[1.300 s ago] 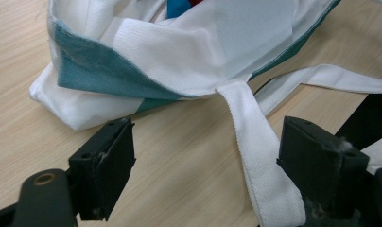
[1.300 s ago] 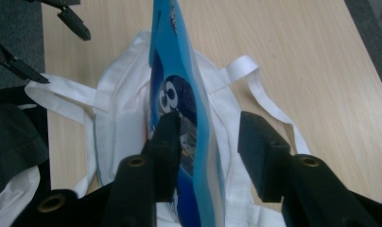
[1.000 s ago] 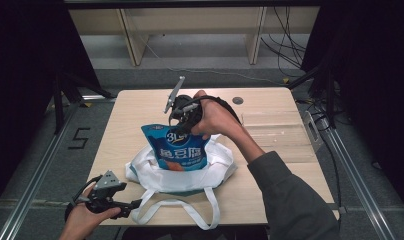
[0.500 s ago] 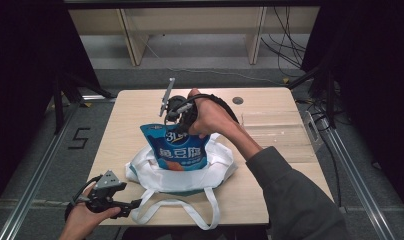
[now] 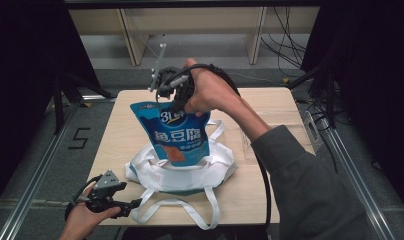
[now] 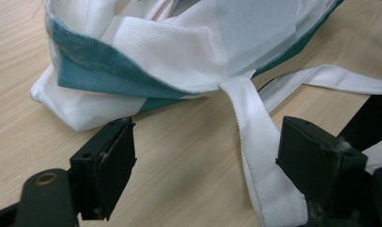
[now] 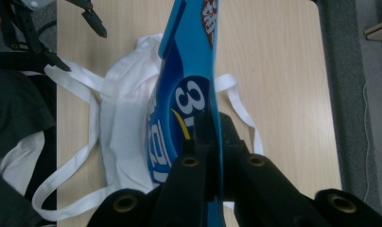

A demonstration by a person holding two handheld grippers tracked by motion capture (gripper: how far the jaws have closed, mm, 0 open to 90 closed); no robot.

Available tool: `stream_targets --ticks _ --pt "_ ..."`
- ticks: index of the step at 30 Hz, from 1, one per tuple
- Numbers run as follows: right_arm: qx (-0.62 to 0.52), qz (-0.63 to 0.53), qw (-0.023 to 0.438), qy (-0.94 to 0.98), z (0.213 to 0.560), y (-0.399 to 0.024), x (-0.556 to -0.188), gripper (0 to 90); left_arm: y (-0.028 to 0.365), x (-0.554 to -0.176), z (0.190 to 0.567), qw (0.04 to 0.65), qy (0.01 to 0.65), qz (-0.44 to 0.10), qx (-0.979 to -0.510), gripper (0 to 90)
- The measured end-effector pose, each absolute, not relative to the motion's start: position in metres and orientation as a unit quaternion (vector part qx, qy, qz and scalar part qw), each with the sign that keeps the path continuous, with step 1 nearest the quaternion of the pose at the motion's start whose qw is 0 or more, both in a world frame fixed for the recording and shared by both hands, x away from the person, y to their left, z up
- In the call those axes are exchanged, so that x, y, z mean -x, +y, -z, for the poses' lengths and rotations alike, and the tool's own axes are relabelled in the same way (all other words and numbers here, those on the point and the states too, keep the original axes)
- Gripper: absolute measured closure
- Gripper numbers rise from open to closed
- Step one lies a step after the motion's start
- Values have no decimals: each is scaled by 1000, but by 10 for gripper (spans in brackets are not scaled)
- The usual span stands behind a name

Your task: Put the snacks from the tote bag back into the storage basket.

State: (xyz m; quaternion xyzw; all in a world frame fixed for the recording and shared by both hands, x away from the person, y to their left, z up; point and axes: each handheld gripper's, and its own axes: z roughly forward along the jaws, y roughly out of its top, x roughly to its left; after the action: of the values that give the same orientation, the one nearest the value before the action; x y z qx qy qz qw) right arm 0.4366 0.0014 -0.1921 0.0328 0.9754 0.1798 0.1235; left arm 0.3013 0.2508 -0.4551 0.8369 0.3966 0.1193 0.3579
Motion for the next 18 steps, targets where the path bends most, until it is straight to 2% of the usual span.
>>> stream_targets --ticks 7,18 --pt "-31 -181 140 973 164 -14 -439 900 251 -302 455 357 397 -121 -837 193" --pt "-75 -166 154 971 155 -65 -452 900 252 -303 455 357 392 -124 -839 193"
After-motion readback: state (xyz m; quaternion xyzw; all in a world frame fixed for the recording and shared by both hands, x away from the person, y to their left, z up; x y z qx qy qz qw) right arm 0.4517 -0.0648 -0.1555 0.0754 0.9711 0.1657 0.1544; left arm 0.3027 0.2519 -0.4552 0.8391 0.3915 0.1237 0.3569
